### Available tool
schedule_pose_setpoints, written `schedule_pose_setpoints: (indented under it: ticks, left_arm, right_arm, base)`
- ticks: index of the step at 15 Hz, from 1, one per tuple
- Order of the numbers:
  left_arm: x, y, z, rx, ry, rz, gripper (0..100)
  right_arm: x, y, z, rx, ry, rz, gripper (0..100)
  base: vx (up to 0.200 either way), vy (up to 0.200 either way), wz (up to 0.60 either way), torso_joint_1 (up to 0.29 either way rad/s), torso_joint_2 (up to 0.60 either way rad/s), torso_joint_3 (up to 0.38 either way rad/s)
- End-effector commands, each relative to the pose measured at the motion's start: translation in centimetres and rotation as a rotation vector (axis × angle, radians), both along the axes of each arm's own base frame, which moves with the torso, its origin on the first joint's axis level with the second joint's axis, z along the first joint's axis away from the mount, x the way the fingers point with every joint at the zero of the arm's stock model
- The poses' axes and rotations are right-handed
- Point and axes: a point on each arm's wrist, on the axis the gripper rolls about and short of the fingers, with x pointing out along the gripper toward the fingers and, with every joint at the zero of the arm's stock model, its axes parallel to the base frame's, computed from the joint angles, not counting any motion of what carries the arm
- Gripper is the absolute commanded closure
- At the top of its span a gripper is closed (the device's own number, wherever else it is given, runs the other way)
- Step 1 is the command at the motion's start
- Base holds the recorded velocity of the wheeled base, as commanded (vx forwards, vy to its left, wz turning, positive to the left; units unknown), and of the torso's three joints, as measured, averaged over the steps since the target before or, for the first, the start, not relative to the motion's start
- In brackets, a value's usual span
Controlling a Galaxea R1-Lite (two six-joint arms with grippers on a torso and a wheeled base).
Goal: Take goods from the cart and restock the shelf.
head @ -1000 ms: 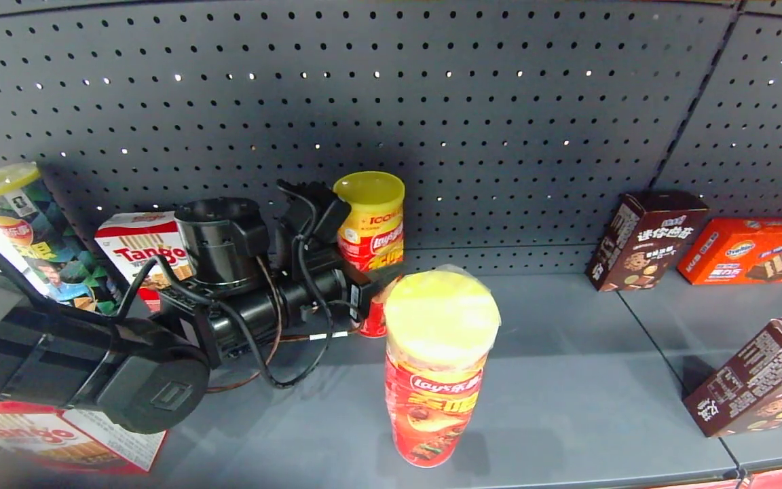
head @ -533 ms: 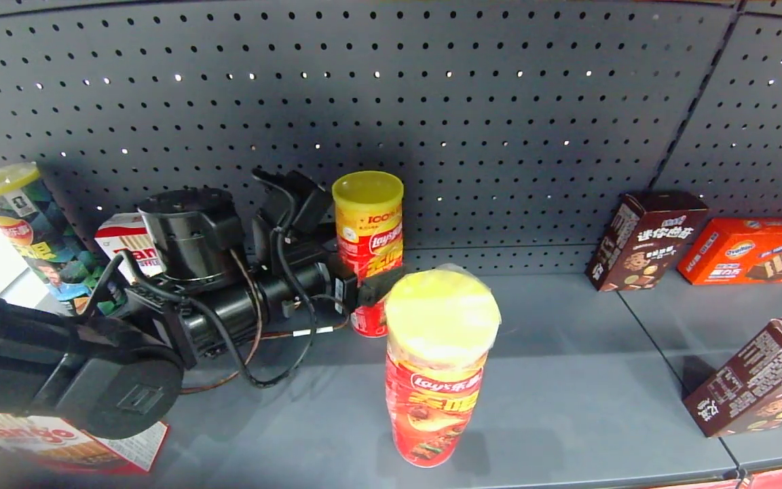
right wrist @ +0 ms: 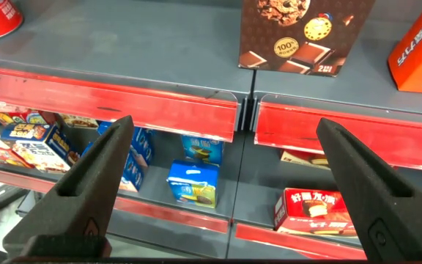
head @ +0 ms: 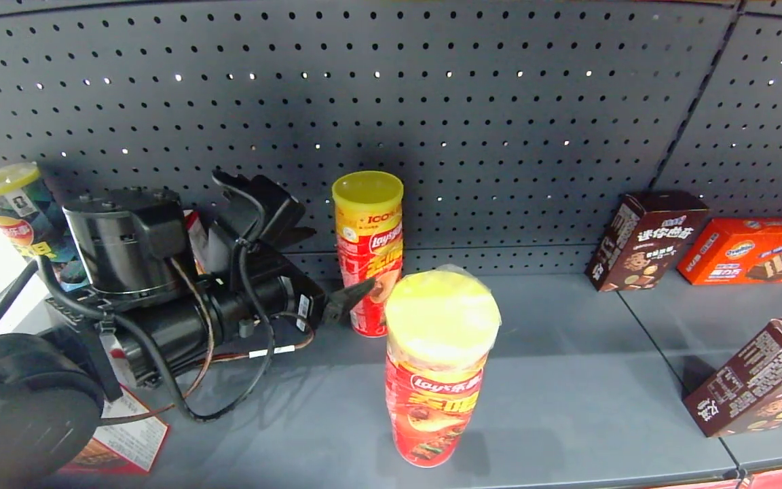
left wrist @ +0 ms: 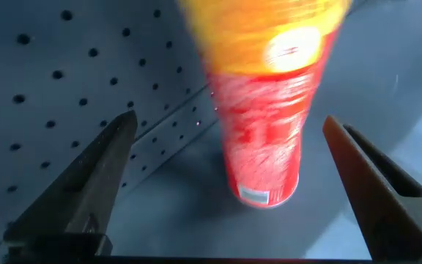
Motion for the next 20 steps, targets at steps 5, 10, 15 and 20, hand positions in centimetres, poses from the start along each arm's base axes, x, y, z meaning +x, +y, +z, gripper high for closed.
schedule_pose_setpoints:
  ticks: [5,10,15,20]
  left_arm:
    - [-0.5,0.6,0.6,0.031,-0.020,0.029,0]
    - [0.1,0.6,0.5,0.039,-0.020,0.082,0]
    - [0.4,1.0,0.3,0.050,-0.016,0.121,0]
    - [0.7,1.9,0.3,0.078,-0.030,0.161,0]
  right_arm:
    - [0.0,0.0,0.0,-0.001,0.001,0.001,0]
    - [0.0,0.0,0.0,-0.001,0.001,0.001,0]
    - [0.0,0.0,0.0,-0.001,0.001,0.001,0]
    - [0.0,0.0,0.0,-0.001,0.001,0.001,0]
  base:
    - [0.000,0.000,0.00,0.000,0.00,0.000]
    - [0.000,0.000,0.00,0.000,0.00,0.000]
    - [0.000,0.000,0.00,0.000,0.00,0.000]
    - [0.000,0.000,0.00,0.000,0.00,0.000]
